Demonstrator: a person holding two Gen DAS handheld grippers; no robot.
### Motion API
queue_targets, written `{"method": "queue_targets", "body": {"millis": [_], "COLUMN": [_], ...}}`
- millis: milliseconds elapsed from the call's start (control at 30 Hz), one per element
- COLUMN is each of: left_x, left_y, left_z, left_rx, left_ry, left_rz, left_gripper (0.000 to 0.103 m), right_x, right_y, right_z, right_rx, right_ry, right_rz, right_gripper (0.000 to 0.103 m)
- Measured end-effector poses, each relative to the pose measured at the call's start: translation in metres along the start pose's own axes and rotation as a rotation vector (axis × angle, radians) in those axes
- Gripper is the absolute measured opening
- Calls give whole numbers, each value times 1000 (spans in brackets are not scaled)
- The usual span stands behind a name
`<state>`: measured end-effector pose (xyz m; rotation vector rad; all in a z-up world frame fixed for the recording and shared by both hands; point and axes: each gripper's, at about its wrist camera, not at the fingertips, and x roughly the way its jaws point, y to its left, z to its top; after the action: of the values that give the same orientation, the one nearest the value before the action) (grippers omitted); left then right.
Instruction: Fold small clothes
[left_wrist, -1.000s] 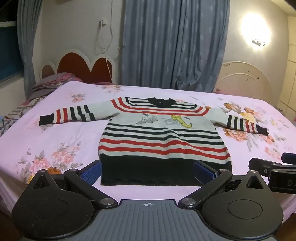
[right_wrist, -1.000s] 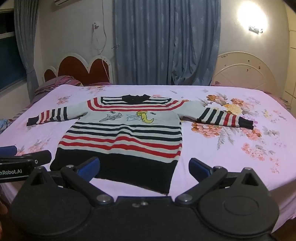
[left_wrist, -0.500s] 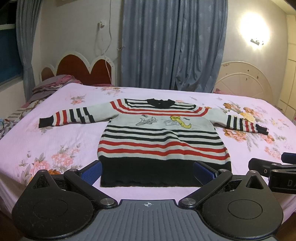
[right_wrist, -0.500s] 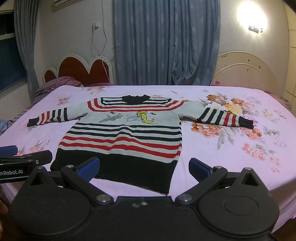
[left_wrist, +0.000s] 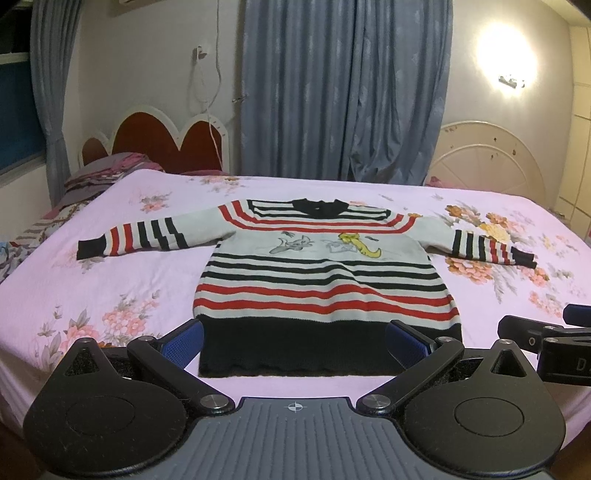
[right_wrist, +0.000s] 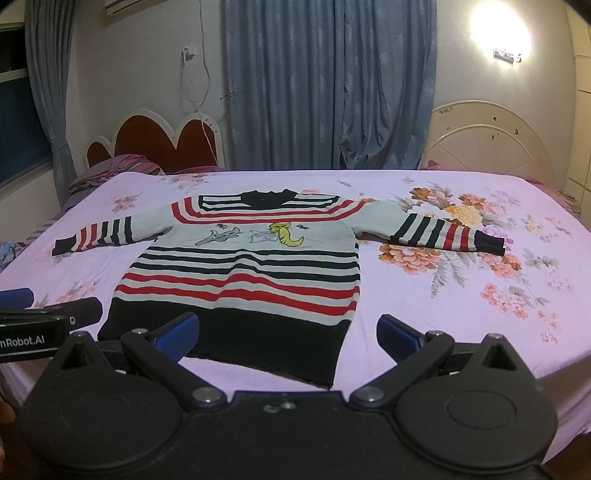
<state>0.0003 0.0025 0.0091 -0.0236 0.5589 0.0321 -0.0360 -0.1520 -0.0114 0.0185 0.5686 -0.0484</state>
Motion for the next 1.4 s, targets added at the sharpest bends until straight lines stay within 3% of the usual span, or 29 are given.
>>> {"method": "queue_targets", "body": {"millis": [1400], "left_x": [3], "left_y": [2], "left_z": [-2], "left_rx": [6], "left_ry": [3], "left_rz": [10], "left_gripper": [103], "right_x": [5], "right_y": [0], "right_z": [2], "right_rx": [-9], "right_ry": [-3], "right_rz": [17], "right_gripper": [102]}}
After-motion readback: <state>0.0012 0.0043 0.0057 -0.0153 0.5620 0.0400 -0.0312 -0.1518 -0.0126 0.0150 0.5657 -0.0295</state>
